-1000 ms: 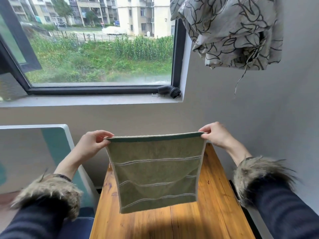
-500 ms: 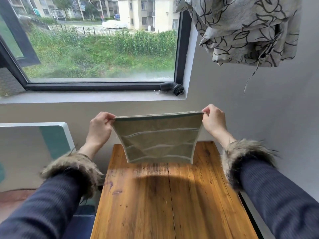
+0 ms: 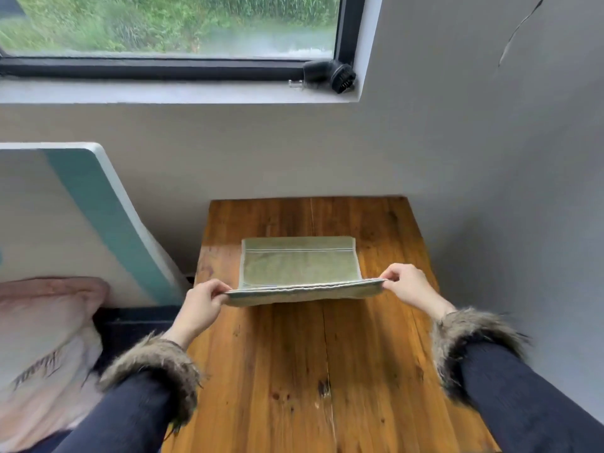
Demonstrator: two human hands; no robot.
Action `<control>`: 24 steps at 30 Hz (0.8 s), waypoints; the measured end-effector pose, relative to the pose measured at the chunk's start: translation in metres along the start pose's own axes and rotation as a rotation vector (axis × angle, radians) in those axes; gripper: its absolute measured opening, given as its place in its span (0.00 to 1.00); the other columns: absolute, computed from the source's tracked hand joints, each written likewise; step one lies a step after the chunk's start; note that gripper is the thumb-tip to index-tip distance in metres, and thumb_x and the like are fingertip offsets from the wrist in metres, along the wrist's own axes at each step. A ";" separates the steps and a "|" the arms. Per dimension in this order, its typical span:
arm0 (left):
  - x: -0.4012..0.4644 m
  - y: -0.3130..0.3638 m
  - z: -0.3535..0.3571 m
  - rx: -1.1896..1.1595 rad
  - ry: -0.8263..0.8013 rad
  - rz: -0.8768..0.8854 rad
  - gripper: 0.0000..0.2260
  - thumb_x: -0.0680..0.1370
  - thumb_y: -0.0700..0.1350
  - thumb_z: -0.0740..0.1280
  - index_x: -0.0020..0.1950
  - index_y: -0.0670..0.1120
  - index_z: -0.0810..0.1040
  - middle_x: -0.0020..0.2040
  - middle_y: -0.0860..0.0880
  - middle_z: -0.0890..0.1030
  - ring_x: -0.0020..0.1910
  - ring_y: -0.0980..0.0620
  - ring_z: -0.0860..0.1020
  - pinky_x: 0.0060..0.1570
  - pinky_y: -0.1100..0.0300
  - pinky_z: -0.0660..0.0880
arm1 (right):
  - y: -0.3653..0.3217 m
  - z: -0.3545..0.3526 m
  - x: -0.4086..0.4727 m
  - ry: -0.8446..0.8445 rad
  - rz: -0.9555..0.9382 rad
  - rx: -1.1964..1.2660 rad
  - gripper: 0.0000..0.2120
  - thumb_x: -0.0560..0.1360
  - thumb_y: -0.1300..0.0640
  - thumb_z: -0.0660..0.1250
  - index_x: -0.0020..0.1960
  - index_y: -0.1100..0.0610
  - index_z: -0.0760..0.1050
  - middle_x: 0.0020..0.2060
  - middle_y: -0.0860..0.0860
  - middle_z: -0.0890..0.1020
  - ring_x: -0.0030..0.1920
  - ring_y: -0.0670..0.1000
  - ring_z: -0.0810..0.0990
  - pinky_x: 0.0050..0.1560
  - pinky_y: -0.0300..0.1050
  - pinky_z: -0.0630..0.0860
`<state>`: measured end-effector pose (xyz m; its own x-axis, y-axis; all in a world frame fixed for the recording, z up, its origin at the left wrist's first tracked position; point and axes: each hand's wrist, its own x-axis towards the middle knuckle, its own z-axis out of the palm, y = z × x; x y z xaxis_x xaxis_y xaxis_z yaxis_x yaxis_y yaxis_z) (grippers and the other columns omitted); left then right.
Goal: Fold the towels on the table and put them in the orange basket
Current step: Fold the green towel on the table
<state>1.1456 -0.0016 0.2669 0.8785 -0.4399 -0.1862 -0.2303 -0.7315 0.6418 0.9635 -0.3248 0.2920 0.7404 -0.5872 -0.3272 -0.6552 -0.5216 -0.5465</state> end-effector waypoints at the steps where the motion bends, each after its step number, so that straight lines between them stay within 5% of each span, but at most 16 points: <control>1: -0.007 -0.009 0.009 0.022 -0.099 -0.041 0.04 0.76 0.37 0.67 0.46 0.44 0.81 0.44 0.48 0.81 0.45 0.52 0.76 0.44 0.65 0.68 | 0.010 0.008 -0.004 -0.081 0.053 -0.018 0.02 0.73 0.62 0.67 0.44 0.57 0.79 0.42 0.51 0.80 0.47 0.51 0.77 0.46 0.39 0.69; 5: -0.025 -0.033 0.029 0.045 -0.442 -0.202 0.04 0.76 0.39 0.67 0.44 0.47 0.79 0.41 0.50 0.81 0.42 0.53 0.77 0.38 0.65 0.70 | 0.036 0.027 -0.015 -0.351 0.305 -0.003 0.06 0.73 0.62 0.68 0.38 0.55 0.76 0.38 0.52 0.79 0.38 0.48 0.75 0.37 0.39 0.74; 8: -0.027 -0.034 0.032 -0.001 -0.516 -0.219 0.05 0.76 0.39 0.66 0.46 0.46 0.80 0.43 0.48 0.82 0.42 0.53 0.78 0.43 0.62 0.75 | 0.044 0.029 -0.014 -0.371 0.380 0.070 0.05 0.74 0.63 0.67 0.40 0.56 0.77 0.40 0.52 0.79 0.42 0.48 0.77 0.43 0.41 0.76; 17: 0.028 -0.018 0.027 -0.035 -0.148 -0.103 0.08 0.77 0.43 0.66 0.54 0.43 0.81 0.50 0.47 0.81 0.50 0.49 0.78 0.53 0.56 0.74 | 0.031 0.030 0.034 -0.131 0.288 0.206 0.03 0.74 0.62 0.67 0.43 0.57 0.79 0.44 0.55 0.81 0.47 0.53 0.79 0.53 0.52 0.78; 24: 0.085 -0.021 0.047 -0.076 -0.004 -0.071 0.10 0.77 0.44 0.66 0.55 0.42 0.81 0.50 0.47 0.82 0.50 0.52 0.77 0.53 0.57 0.74 | 0.027 0.050 0.099 0.013 0.226 0.244 0.03 0.75 0.59 0.66 0.47 0.55 0.79 0.45 0.52 0.81 0.48 0.52 0.78 0.53 0.51 0.77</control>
<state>1.2056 -0.0482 0.2025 0.8896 -0.3910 -0.2362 -0.1353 -0.7194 0.6813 1.0267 -0.3663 0.2061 0.5776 -0.6798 -0.4519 -0.7459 -0.2147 -0.6305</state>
